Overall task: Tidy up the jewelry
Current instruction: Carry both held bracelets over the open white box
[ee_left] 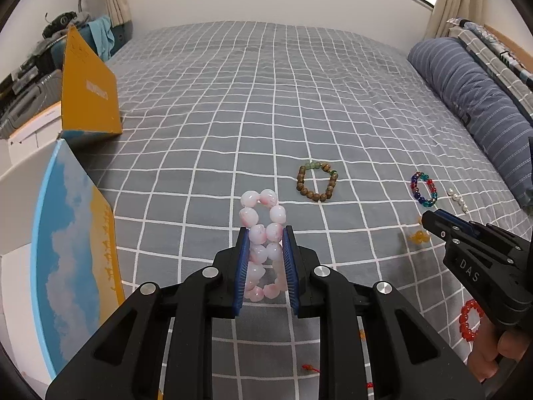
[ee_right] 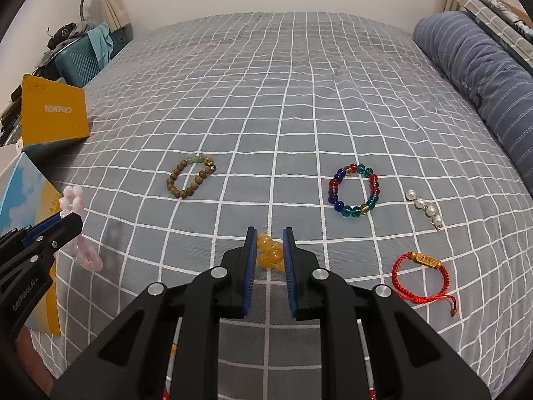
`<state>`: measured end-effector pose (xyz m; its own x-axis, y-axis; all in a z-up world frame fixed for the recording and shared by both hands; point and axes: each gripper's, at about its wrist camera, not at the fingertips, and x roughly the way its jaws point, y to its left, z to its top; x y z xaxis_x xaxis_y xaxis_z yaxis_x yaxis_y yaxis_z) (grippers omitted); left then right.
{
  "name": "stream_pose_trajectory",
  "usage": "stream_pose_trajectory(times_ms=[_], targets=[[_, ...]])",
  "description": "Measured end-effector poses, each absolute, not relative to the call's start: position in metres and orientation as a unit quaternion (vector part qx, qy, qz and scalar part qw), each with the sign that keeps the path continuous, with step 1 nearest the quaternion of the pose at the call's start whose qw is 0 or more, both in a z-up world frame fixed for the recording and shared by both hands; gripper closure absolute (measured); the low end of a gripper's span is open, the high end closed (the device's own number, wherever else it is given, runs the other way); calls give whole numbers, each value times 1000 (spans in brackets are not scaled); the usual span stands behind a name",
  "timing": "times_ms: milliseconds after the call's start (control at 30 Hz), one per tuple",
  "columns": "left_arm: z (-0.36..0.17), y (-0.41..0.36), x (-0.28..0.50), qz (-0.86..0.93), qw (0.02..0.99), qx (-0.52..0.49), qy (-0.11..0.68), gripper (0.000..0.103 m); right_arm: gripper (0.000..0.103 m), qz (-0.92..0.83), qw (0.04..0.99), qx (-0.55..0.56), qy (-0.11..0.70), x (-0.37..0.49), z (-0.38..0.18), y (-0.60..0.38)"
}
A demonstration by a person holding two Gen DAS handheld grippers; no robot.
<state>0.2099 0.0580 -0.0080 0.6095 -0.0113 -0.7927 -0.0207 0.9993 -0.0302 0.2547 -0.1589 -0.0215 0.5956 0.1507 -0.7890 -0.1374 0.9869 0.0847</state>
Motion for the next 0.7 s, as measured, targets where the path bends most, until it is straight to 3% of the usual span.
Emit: stream_pose_trajectory(times_ms=[700], targets=[[44,75,157,7,911,-18,412,83,88,94,908,-3,409,211,33,-131]])
